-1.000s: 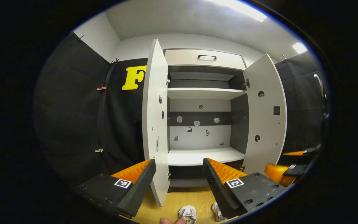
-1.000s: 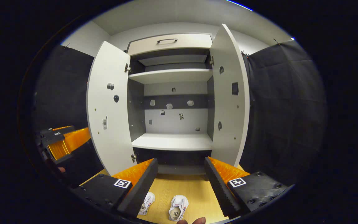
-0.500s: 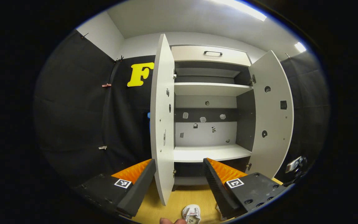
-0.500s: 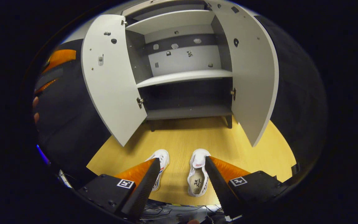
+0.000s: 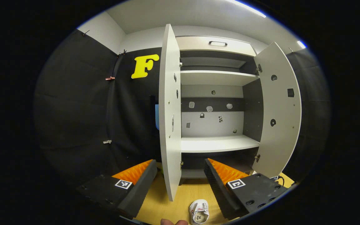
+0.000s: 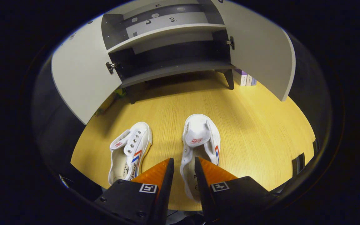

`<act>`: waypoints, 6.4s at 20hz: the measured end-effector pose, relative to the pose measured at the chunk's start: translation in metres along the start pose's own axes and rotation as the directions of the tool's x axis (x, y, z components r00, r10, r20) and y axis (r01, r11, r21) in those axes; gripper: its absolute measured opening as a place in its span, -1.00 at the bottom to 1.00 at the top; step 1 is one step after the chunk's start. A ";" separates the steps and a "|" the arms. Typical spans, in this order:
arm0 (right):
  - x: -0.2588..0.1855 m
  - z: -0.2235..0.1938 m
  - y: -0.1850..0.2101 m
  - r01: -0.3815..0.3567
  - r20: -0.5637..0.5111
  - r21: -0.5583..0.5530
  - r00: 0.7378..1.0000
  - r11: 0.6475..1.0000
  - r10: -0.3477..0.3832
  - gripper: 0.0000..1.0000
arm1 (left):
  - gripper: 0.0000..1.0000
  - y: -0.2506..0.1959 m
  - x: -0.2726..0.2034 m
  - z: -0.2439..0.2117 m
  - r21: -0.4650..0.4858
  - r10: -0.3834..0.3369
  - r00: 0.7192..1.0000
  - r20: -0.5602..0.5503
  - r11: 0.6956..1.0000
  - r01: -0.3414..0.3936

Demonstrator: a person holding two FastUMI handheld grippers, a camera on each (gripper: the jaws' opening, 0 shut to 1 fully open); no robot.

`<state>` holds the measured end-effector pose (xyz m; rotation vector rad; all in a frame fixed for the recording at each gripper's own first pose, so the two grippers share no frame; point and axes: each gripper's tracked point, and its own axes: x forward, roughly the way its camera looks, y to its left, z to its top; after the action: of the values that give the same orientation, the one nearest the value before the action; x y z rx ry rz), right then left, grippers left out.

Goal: Grab one shoe with the right hand and put it into the shoe cabinet, grab the other shoe with the left hand and put it into the shoe cabinet; then close the right door with the right hand and the left door with the left hand.

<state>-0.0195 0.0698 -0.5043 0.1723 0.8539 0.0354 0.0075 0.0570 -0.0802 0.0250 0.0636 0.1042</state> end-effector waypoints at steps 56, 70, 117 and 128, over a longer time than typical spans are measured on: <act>0.146 0.537 0.032 0.132 0.179 -0.277 0.980 0.952 -0.084 -0.86 | 0.89 0.000 0.040 -0.028 -0.082 0.099 0.992 -0.084 0.991 -0.106; 0.032 0.526 0.063 0.057 0.400 -0.191 0.916 0.980 0.024 0.96 | 0.89 0.001 0.033 -0.031 -0.086 0.041 0.997 -0.062 0.995 -0.046; -0.368 0.367 -0.155 0.209 0.770 0.046 0.616 0.977 -0.168 0.96 | -0.89 -0.064 0.089 -0.381 -0.022 -0.158 0.804 -0.574 0.984 0.178; -0.335 0.358 -0.204 0.123 0.688 0.091 0.710 0.988 -0.152 0.96 | -0.89 -0.087 0.122 -0.197 -0.067 -0.073 0.881 -0.468 0.997 0.047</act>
<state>0.0227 -0.2140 -0.0574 0.1408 0.1003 -0.1823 0.1246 -0.0120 -0.2869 -0.0575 0.5503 0.0480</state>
